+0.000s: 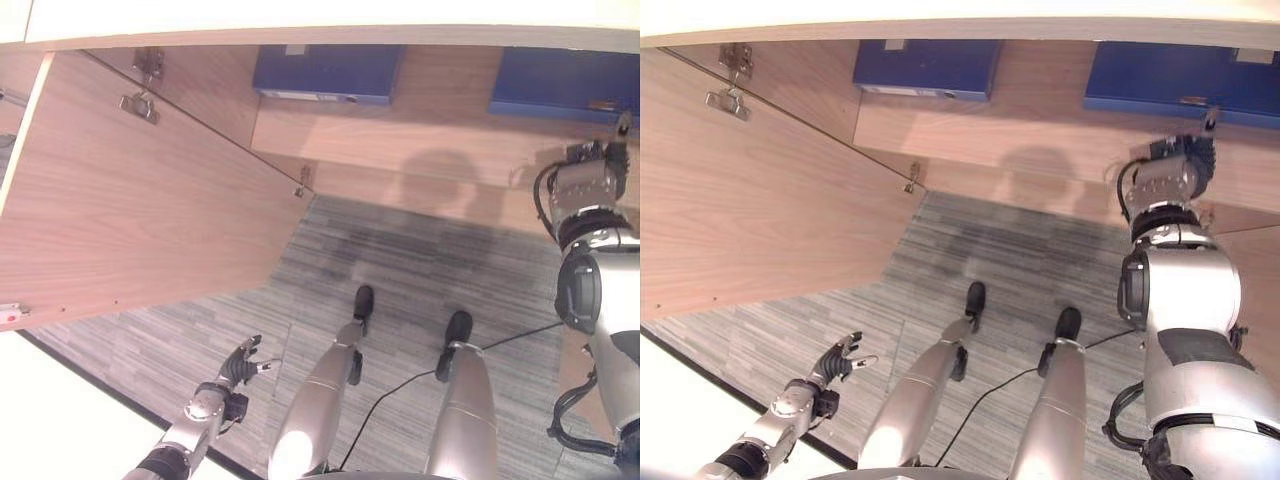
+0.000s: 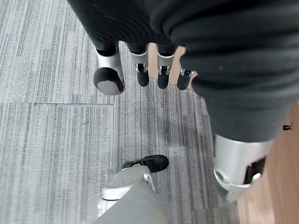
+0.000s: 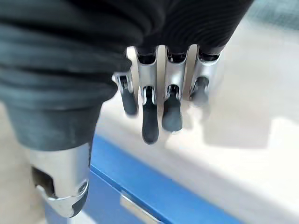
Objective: Put the empty folder in the office cabinet
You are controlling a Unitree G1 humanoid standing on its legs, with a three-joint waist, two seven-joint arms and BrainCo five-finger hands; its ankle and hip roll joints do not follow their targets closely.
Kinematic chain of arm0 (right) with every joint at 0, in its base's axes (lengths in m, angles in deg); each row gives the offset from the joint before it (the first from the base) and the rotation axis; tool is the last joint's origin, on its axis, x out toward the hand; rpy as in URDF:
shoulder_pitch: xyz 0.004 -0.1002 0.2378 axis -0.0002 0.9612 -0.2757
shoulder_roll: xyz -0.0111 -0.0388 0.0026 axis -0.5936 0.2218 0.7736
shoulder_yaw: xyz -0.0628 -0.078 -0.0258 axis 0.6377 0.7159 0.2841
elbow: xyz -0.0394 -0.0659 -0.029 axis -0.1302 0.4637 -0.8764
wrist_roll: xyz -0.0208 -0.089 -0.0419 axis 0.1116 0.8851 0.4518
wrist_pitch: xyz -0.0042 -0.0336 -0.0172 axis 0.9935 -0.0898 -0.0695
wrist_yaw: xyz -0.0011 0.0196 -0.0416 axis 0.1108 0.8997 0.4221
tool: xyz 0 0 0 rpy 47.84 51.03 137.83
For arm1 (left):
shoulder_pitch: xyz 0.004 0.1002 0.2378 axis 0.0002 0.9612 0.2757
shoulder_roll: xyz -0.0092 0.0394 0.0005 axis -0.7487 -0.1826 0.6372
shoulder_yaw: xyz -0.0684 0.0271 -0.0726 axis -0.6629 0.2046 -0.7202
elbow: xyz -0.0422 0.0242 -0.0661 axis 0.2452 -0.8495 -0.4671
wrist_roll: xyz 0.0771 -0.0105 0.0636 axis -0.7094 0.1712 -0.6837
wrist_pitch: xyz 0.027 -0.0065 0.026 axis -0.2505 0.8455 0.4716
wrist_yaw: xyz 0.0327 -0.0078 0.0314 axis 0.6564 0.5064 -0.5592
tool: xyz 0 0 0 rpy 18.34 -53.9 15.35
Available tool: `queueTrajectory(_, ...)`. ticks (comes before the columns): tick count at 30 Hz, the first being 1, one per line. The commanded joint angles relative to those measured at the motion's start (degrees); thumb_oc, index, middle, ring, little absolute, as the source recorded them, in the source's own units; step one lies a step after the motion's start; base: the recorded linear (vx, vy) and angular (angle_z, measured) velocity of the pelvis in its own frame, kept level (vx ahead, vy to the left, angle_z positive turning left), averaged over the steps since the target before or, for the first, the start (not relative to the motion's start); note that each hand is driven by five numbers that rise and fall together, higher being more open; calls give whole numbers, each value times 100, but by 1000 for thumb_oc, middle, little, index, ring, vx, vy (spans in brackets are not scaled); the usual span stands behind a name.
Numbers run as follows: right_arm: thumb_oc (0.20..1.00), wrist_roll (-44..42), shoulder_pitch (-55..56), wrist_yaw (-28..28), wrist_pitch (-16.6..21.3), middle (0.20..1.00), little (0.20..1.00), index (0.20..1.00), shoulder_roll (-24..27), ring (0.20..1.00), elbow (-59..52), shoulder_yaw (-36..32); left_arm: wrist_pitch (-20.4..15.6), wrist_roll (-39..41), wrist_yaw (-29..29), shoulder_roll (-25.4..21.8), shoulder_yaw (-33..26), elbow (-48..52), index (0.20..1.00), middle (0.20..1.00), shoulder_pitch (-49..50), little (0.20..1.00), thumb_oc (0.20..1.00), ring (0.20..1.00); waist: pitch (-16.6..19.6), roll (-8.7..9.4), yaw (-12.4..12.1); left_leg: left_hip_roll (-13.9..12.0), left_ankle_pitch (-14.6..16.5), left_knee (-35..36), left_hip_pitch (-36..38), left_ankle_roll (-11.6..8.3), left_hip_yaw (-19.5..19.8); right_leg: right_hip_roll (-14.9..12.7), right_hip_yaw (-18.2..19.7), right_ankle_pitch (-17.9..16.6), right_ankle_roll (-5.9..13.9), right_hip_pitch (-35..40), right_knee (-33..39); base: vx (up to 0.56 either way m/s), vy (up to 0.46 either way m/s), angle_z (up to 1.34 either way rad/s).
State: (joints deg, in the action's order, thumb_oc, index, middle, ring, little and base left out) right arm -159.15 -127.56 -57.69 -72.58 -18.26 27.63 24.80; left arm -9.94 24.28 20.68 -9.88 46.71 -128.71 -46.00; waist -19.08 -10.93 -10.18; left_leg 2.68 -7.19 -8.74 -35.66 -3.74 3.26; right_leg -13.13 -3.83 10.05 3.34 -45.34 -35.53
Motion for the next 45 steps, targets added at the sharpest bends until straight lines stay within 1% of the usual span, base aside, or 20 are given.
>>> queueTrajectory(1,1000,-288,354,-380,54,1000,1000,1000,217,1000,308,-215,-36,11,10,-119,130,-188,1000,1000,-86,1000,1000,1000,-119,-197,-158,-139,806,-128,180,-113,213,82,300,172,360,630,386,0,0,0)
queueTrajectory(6,1000,-254,546,-634,118,1000,1000,1000,240,1000,264,-357,-31,0,70,-213,104,-159,1000,1000,115,1000,1000,1000,-13,-236,-235,-131,752,23,328,-109,280,36,242,146,389,813,533,3,1,1)
queueTrajectory(11,1000,-162,818,-610,21,1000,1000,1000,233,1000,220,-441,-48,-146,109,-229,76,-267,1000,1000,200,1000,1000,1000,41,-280,-309,-138,707,137,463,-100,330,-8,183,114,418,981,642,0,-2,1)
queueTrajectory(17,1000,-83,895,-491,-26,1000,1000,1000,264,1000,177,-345,-70,-128,131,-207,26,-348,1000,1000,160,1000,1000,1000,95,-262,-364,-151,659,213,548,-108,369,-37,129,91,432,1105,750,1,-3,7)
queueTrajectory(19,1000,213,865,-462,-12,1000,1000,1000,170,1000,-67,-103,-86,-105,121,-203,-4,-373,1000,1000,144,1000,1000,1000,92,-236,-372,-167,622,235,562,-111,363,-38,131,64,430,1123,775,0,0,0)
queueTrajectory(23,1000,1397,1107,-284,4,1000,1000,1000,-80,1000,-1046,537,-147,-36,112,-32,-230,-435,1000,1000,122,1000,1000,1000,41,-148,-293,-223,522,363,665,-116,360,15,136,-39,430,1232,920,0,0,0)
queueTrajectory(25,1000,1610,1296,-275,109,1000,1000,1000,-220,1000,-1449,540,-167,-25,119,7,-298,-413,1000,1000,161,1000,1000,1000,22,-122,-251,-236,500,419,725,-115,371,34,128,-65,427,1298,985,7,2,-2)
queueTrajectory(26,1000,2067,1946,-256,430,1000,1000,1000,-524,1000,-2548,408,-153,2,132,168,-504,-457,1000,1000,174,1000,1000,1000,-9,-3,-108,-276,467,521,839,-121,366,76,98,-123,423,1425,1131,28,-12,-7)
queueTrajectory(27,1000,2265,2333,-204,567,1000,1000,1000,-790,1000,-3019,283,-132,4,145,271,-568,-517,1000,1000,166,1000,1000,1000,-8,50,-53,-303,462,571,909,-119,377,80,63,-151,420,1516,1204,46,-20,-13)
queueTrajectory(29,1000,2507,2896,-126,716,1000,1000,1000,-1245,1000,-3451,166,-126,-14,119,415,-641,-650,1000,1000,178,1000,1000,1000,60,148,15,-372,449,675,1082,-122,396,86,-17,-220,431,1735,1354,24,-9,-8)
queueTrajectory(30,1000,2526,2919,-145,713,1000,1000,1000,-1262,1000,-3484,161,-130,-16,120,410,-642,-653,1000,1000,184,1000,1000,1000,62,138,14,-382,406,684,1072,-119,402,98,-25,-283,433,1742,1398,31,-2,-10)
queueTrajectory(31,1000,2538,3243,54,696,1000,1000,1000,-1344,1000,-3654,64,-109,-31,119,474,-733,-775,1000,1000,185,1000,1000,1000,97,228,96,-421,408,739,1190,-132,384,114,-47,-313,440,1882,1488,125,27,-17)
queueTrajectory(32,1000,2771,4078,433,610,1000,1000,1000,-1443,1000,-3940,94,-55,-129,147,574,-954,-1022,1000,1000,237,1000,1000,1000,209,434,273,-533,428,890,1536,-157,332,111,-113,-456,484,2230,1776,149,21,-10)
queueTrajectory(35,1000,3073,4721,595,535,1000,1000,1000,-1672,1000,-4223,315,-52,-179,151,643,-1071,-1158,1000,1000,311,1000,1000,1000,237,518,392,-576,434,975,1756,-160,277,129,-122,-528,509,2478,1973,93,43,3)
queueTrajectory(37,1000,3444,5506,989,391,1000,1000,1000,-1801,1000,-4486,542,-56,-374,153,732,-1264,-1379,1000,1000,383,1000,1000,1000,318,654,552,-629,453,1098,2074,-153,204,145,-151,-642,554,2780,2246,100,65,-15)
queueTrajectory(38,1000,3896,6140,1365,193,1000,1000,1000,-1834,1000,-4511,797,-103,-540,165,798,-1463,-1568,1000,1000,478,1000,1000,1000,443,795,680,-652,486,1211,2373,-149,108,184,-146,-755,600,3080,2550,140,88,-21)
queueTrajectory(42,1000,4923,7067,2064,-238,1000,1000,1000,-1836,1000,-4156,1389,-124,-869,195,887,-1808,-2164,1000,1000,484,1000,1000,1000,858,1066,849,-648,660,1335,3038,-140,-137,154,-103,-1124,760,3719,3243,138,129,-44)
queueTrajectory(43,1000,5160,7245,2254,-333,1000,1000,1000,-1845,1000,-4004,1523,-132,-979,218,890,-1841,-2229,1000,1000,496,1000,1000,1000,992,1118,847,-607,737,1351,3260,-93,-179,125,-101,-1125,800,3854,3217,99,198,-46)
queueTrajectory(44,1000,5310,7254,2423,-434,1000,1000,1000,-1901,1000,-3793,1685,-128,-1014,256,875,-1855,-2285,1000,1000,469,1000,1000,1000,1045,1106,849,-560,803,1357,3446,-10,-172,118,-101,-1042,855,3794,2799,46,203,-33)
queueTrajectory(45,1000,5384,7198,2463,-477,1000,1000,1000,-1939,1000,-3715,1764,-130,-1003,234,867,-1899,-2281,1000,1000,458,1000,1000,1000,994,1097,830,-558,814,1345,3542,47,-203,90,-76,-1083,933,3699,2287,-22,182,-24)
